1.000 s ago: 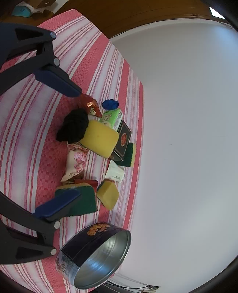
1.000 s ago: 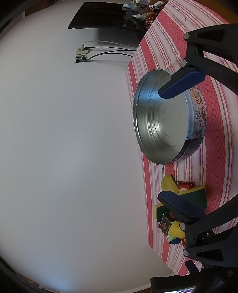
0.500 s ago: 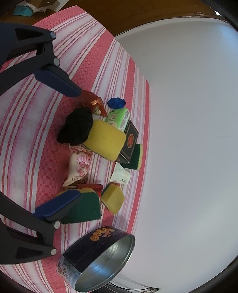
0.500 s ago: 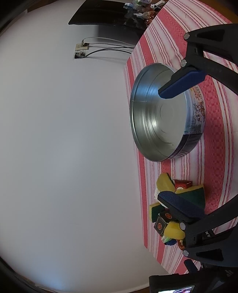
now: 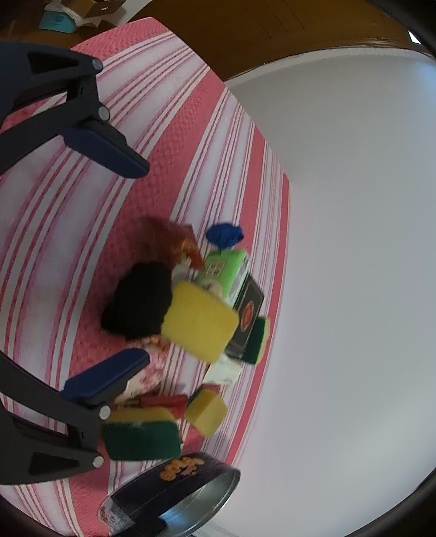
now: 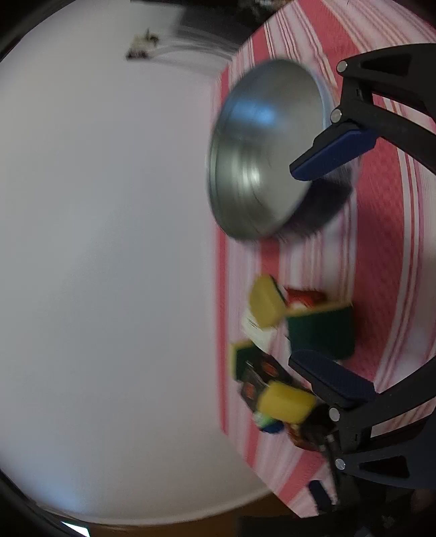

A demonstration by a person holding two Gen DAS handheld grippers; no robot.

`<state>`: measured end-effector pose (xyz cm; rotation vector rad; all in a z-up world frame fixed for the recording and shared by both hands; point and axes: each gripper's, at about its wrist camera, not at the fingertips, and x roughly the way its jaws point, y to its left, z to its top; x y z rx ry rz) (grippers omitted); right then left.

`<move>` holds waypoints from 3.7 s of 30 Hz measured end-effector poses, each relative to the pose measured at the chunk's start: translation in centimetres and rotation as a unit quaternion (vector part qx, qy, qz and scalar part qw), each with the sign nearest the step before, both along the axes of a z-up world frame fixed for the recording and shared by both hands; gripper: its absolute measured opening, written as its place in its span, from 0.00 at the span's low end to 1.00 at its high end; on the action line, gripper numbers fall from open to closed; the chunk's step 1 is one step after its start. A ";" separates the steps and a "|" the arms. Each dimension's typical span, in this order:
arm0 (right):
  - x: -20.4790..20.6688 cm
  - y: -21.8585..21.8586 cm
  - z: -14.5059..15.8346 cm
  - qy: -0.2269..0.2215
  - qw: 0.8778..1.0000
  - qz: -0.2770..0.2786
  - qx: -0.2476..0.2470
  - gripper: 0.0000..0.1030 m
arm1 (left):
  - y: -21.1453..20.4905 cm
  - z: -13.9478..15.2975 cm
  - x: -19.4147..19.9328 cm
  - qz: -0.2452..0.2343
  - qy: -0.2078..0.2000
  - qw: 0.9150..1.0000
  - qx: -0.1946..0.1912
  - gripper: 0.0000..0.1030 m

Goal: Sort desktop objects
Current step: 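Grasp the black fuzzy ball with left tool while right tool grasps green sponge, then carry the ball and sponge over the silver tin with both tools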

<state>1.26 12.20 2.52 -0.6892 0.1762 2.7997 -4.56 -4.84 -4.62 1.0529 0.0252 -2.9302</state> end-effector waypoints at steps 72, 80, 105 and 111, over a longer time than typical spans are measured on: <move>5.2 1.8 -0.2 0.057 0.997 0.054 -0.027 0.56 | 3.5 0.0 0.9 -0.037 -0.022 0.996 0.077 0.52; 7.5 3.0 0.8 0.073 0.997 0.031 -0.022 0.56 | 6.6 1.7 2.4 -0.075 -0.001 0.995 0.068 0.52; 13.6 15.3 4.3 0.112 0.981 -0.154 0.041 0.56 | 21.0 6.1 2.9 -0.231 0.055 0.970 0.052 0.52; 10.9 17.8 4.3 0.094 0.980 -0.164 0.062 0.56 | 24.6 5.7 1.2 -0.245 0.046 0.967 0.044 0.52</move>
